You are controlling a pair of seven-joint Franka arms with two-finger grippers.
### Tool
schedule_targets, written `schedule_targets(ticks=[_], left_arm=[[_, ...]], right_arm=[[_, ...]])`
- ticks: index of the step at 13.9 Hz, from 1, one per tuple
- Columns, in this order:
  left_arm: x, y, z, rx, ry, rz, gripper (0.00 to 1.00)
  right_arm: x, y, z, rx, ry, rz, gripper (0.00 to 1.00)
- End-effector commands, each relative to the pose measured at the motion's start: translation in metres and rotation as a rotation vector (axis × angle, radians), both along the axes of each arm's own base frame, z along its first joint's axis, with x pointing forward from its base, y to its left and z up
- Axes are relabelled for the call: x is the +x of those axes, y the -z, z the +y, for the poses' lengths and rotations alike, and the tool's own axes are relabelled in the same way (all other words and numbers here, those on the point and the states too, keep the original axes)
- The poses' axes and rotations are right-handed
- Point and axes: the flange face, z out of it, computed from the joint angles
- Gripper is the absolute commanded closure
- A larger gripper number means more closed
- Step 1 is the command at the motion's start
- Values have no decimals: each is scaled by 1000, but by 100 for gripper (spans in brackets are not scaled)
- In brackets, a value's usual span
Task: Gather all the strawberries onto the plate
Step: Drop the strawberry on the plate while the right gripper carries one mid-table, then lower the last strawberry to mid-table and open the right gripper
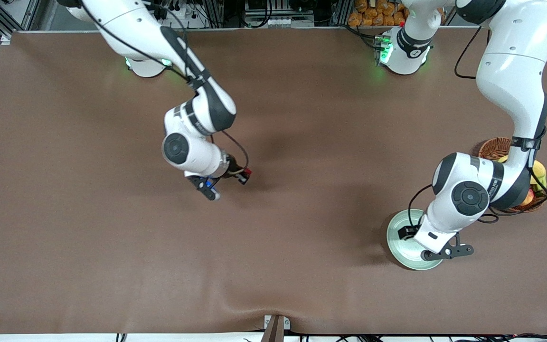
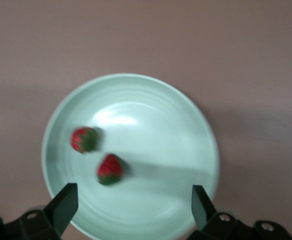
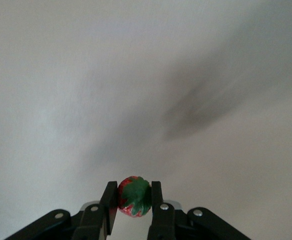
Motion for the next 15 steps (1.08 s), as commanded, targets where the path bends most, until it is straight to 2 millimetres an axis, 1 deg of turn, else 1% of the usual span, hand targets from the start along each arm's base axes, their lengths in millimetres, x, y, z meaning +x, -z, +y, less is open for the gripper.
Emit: schedule_targets(ticks=[1, 2, 4, 5, 6, 7, 8, 9, 11, 13, 14, 15], left_arm=[[-14, -20, -32, -28, -43, 25, 0], [-17, -23, -44, -44, -53, 23, 0], [-20, -27, -57, -62, -68, 19, 0], [-22, -29, -62, -71, -63, 21, 0], [-22, -32, -67, -88, -65, 23, 0], [-23, -31, -70, -106, -74, 33, 0], [-26, -31, -79, -125, -79, 43, 0], [-29, -31, -86, -139, -80, 53, 0], [-35, -31, -105, -153, -102, 60, 0], [-47, -28, -134, -161, -119, 72, 0], [-55, -26, -153, -163, -144, 77, 0], [-65, -25, -174, -163, -172, 80, 0]], right_arm=[[-25, 27, 36, -4, 65, -29, 100], [-33, 42, 48, -7, 75, -51, 100], [-44, 55, 65, -5, 102, -73, 100], [-48, 56, 68, -7, 98, -71, 91], [-48, 55, 68, -7, 97, -67, 69], [-50, 54, 71, -7, 100, -62, 36], [-49, 51, 72, -4, 114, -61, 3], [-46, 45, 74, 2, 129, -64, 0], [-38, 35, 72, 7, 127, -64, 0], [-25, 20, 68, 6, 121, -40, 0], [-12, 4, 61, 15, 130, -30, 0], [-4, -9, 54, 19, 132, -21, 0]])
